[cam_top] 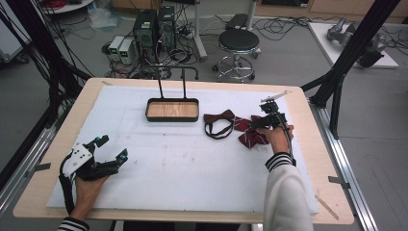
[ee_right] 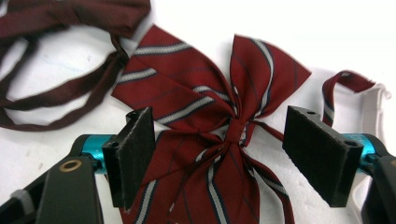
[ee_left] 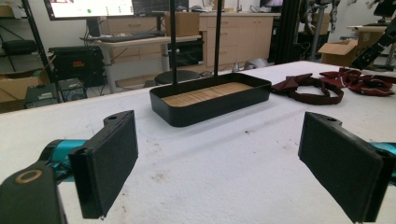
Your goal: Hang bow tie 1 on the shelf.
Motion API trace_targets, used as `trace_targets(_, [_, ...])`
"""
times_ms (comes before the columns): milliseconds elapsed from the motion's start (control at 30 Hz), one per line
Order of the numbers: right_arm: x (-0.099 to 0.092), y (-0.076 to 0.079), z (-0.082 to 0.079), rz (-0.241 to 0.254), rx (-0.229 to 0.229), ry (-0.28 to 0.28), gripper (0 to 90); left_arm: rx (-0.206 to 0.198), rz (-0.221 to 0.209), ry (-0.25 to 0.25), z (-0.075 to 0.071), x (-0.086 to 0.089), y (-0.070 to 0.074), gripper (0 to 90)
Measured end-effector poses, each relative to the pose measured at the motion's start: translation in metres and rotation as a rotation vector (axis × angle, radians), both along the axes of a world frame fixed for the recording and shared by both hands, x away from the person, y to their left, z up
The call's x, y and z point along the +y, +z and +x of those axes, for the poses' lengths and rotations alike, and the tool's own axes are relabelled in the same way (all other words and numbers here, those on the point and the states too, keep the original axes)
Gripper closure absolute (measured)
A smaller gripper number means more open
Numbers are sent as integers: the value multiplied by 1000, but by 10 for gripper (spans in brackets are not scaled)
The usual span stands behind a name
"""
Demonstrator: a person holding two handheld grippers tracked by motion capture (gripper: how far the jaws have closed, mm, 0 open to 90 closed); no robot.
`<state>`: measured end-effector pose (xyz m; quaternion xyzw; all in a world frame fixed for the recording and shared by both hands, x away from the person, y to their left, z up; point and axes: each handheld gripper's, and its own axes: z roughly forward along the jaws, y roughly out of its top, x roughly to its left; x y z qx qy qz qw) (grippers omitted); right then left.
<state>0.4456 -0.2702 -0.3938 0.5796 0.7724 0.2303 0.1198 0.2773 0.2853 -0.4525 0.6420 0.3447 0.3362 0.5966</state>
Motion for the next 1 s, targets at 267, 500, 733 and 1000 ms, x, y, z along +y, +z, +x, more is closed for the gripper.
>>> trace_targets(267, [1,-7,8,-22,45,-12,316,-1,0,1,0,0,0,124])
trace_targets(500, [3,-12,12,-43,76,-25,393,0,1,1,0,0,0,124])
trace_targets(733, [1,-15,14,-50,97,-35,470,1,0,1,0,0,0,124])
trace_targets(1000, [3,-17,15,-76,118,-39,557,0,0,1,0,0,0,124])
